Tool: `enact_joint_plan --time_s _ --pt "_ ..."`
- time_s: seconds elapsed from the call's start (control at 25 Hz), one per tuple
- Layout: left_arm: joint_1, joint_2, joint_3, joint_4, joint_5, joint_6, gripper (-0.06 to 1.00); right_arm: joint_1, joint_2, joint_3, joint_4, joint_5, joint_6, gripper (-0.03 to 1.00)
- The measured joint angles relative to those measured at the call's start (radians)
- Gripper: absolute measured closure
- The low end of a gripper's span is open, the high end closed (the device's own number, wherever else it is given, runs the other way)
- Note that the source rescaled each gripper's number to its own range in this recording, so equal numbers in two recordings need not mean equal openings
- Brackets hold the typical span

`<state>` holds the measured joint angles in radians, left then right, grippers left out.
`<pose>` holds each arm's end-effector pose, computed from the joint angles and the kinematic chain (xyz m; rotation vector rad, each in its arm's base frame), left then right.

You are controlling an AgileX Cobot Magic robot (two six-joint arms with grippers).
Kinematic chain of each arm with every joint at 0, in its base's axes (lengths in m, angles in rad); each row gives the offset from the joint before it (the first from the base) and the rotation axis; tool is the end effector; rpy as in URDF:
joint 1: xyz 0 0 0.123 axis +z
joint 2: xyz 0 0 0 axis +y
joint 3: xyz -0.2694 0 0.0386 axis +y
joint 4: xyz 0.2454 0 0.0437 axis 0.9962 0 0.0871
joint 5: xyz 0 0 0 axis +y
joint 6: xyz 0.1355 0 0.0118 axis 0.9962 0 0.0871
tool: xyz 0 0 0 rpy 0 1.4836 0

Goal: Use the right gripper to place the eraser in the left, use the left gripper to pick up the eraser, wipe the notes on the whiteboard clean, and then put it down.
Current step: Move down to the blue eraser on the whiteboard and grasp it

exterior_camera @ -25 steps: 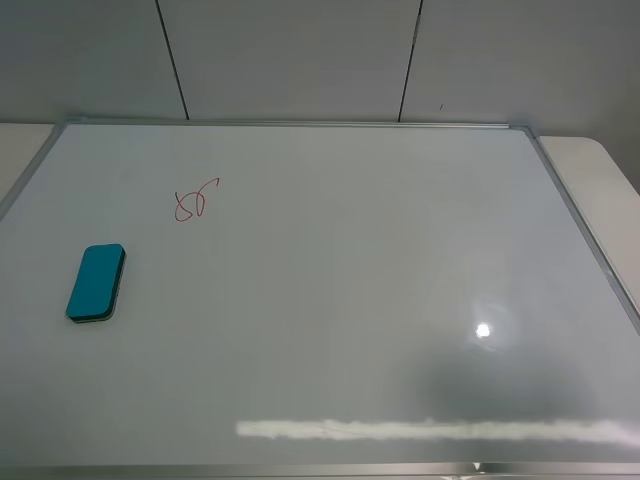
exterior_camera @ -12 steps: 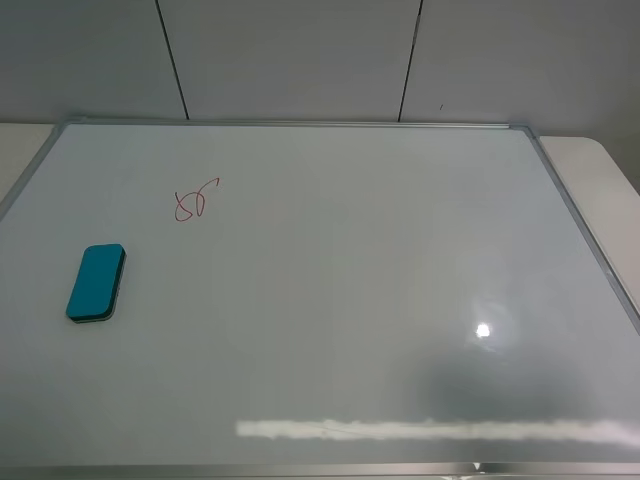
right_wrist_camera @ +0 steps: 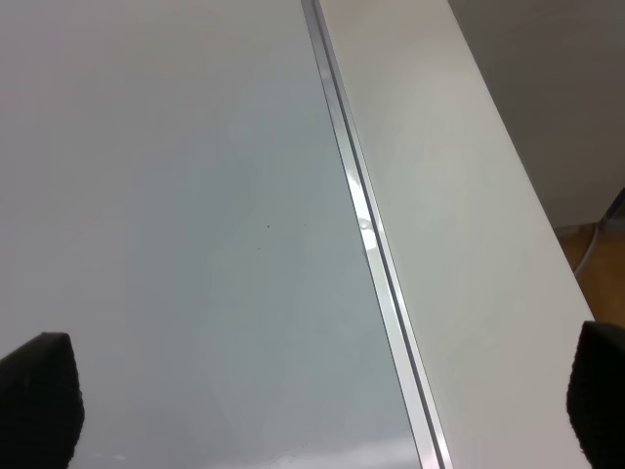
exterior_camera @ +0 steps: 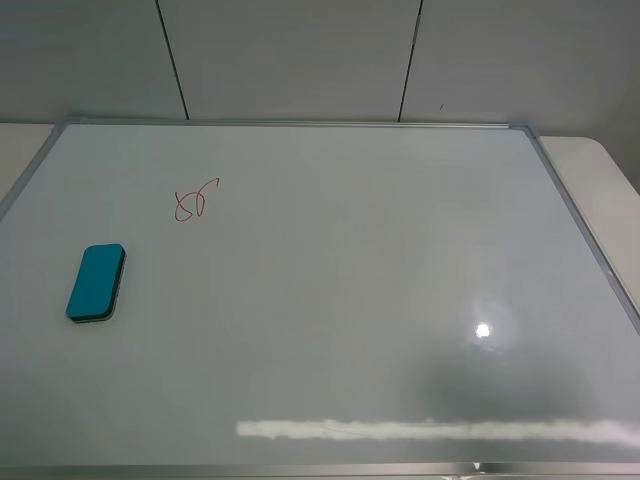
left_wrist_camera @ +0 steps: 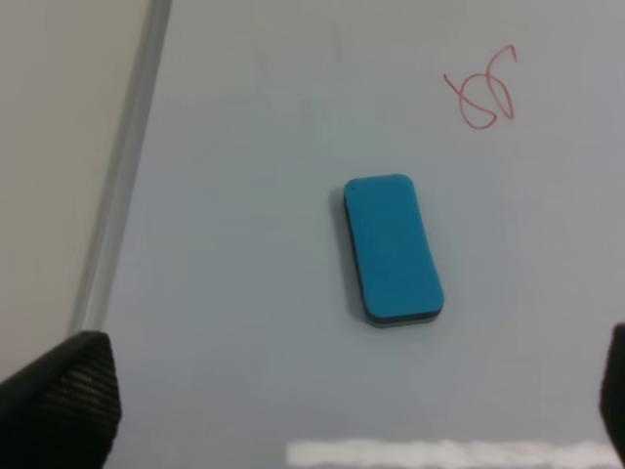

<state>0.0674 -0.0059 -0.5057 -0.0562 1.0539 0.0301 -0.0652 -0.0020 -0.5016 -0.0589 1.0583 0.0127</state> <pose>0.0454 -0.0036 0.2586 -0.0350 2.0243 -0.0054 0.0451 -0.0099 0.2566 0.0821 2.0368 -0.1034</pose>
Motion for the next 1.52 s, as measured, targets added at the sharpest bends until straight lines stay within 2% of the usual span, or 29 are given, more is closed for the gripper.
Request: enact_joint_plan --time_s 0.12,0.24,0.44,1.0,1.16,1.52 --pt "0.0 0.0 0.0 -0.011 0.0 0.0 -0.06 0.0 0.0 0.0 0.0 0.0 0.0 -0.03" --pt "0.0 0.004 0.0 -0.06 -0.002 0.0 -0.06 0.0 0.0 0.0 0.0 0.0 0.0 -0.03" --pt "0.0 0.122 -0.029 -0.089 -0.011 0.01 -0.06 0.0 0.0 0.0 0.0 0.0 0.0 -0.03" --pt "-0.005 0.8 -0.22 -0.094 -0.015 0.041 -0.06 0.0 0.0 0.0 0.0 0.0 0.0 -0.03" --pt "-0.053 0.966 -0.272 -0.07 -0.037 0.012 -0.06 0.0 0.0 0.0 0.0 0.0 0.0 -0.03" --pt "-0.178 1.245 -0.367 0.023 -0.115 -0.128 -0.06 0.0 0.0 0.0 0.0 0.0 0.0 -0.03"
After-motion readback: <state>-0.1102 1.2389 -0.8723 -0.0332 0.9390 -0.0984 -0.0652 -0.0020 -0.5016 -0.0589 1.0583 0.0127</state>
